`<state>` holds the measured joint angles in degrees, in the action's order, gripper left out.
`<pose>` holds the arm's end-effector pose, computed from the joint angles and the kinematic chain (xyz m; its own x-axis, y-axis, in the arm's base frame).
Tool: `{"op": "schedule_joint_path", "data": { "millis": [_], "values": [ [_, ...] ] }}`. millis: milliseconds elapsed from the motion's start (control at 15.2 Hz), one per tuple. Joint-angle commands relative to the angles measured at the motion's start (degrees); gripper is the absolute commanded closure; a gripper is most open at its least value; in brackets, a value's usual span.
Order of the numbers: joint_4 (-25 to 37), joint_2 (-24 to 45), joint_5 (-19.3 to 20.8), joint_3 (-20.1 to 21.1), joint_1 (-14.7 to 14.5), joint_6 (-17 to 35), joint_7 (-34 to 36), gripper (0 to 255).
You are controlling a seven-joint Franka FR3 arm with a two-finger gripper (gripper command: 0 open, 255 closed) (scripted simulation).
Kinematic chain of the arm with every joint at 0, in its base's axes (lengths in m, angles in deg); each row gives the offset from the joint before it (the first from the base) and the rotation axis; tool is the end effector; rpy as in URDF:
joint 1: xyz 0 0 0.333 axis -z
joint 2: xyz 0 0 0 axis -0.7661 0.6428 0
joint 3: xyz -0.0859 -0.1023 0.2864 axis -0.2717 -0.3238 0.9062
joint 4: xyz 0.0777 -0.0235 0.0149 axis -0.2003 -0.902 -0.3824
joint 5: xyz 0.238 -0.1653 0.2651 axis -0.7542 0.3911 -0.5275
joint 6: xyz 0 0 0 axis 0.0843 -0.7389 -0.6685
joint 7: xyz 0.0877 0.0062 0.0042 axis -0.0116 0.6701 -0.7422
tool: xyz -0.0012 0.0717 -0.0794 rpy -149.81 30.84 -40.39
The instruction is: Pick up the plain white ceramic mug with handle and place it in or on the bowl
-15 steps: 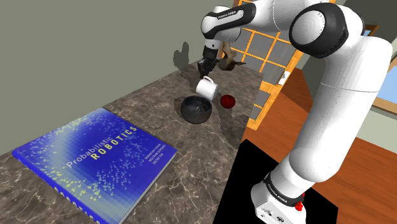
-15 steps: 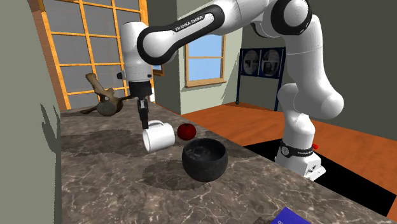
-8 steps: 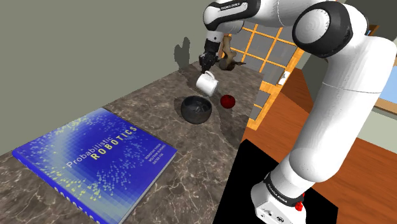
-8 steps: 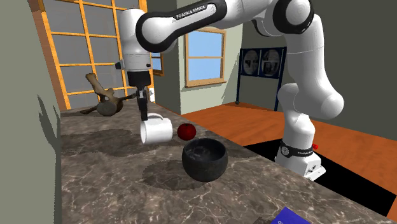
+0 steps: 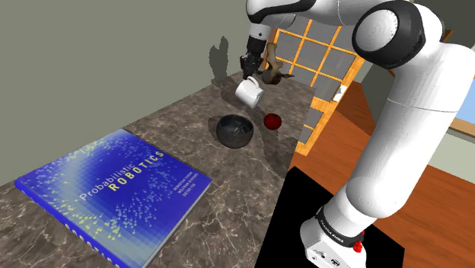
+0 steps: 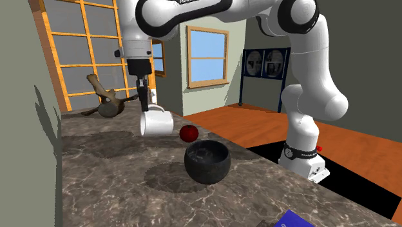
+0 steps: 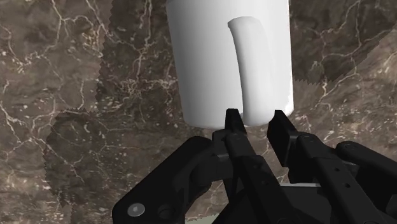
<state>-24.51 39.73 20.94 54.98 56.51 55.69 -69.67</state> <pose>0.6158 -0.1631 0.4862 0.9996 -0.0243 -0.0135 -0.0247 -0.9992 -0.0323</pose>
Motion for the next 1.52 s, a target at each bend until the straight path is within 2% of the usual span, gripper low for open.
{"op": "schedule_joint_path", "data": {
  "millis": [0,1056,1452],
  "values": [
    [1.33,-0.24,0.05,-0.06,0.08,-1.57,-0.03,255],
    [15.15,1.1,-0.1,-0.21,0.58,-14.06,0.28,255],
    [5.88,-8.56,1.66,2.04,-3.75,-14.09,6.6,255]
  ]
}}
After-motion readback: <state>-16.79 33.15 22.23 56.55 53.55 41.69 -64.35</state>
